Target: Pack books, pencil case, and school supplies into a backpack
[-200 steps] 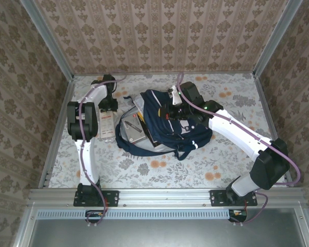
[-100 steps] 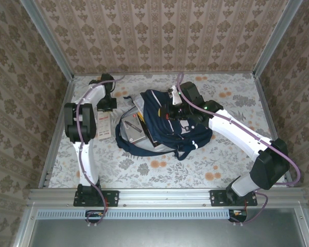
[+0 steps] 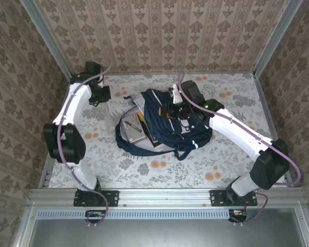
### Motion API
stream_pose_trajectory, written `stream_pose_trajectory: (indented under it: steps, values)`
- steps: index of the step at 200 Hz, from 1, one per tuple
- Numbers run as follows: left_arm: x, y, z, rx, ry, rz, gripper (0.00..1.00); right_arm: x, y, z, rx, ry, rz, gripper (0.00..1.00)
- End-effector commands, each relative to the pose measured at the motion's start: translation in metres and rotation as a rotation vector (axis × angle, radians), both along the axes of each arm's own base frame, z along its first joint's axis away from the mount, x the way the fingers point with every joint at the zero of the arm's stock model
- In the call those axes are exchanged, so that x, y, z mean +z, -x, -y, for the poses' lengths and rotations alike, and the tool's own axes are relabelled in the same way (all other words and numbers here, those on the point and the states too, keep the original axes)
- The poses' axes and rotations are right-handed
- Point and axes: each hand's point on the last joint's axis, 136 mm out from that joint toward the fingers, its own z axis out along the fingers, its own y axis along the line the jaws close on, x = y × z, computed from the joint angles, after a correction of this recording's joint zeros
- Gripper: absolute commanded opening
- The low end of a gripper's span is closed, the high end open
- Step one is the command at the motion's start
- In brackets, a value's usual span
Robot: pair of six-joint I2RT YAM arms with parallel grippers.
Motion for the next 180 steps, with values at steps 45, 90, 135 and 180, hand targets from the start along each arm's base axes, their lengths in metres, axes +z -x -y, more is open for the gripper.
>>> stream_pose_trajectory:
  steps: [45, 90, 135, 180]
  values:
    - [0.068, 0.055, 0.084, -0.103, 0.624, 0.170, 0.00, 0.059, -0.021, 0.024, -0.058, -0.124, 0.081, 0.00]
    - [0.073, 0.071, 0.133, -0.189, 0.855, 0.238, 0.00, 0.064, -0.026, 0.031, -0.076, -0.150, 0.077, 0.00]
    - [0.072, 0.057, 0.158, -0.137, 0.951, 0.337, 0.00, 0.059, -0.025, 0.030, -0.079, -0.162, 0.059, 0.00]
    - [0.070, 0.034, 0.166, 0.015, 1.048, 0.433, 0.00, 0.053, -0.022, 0.030, -0.080, -0.169, 0.042, 0.00]
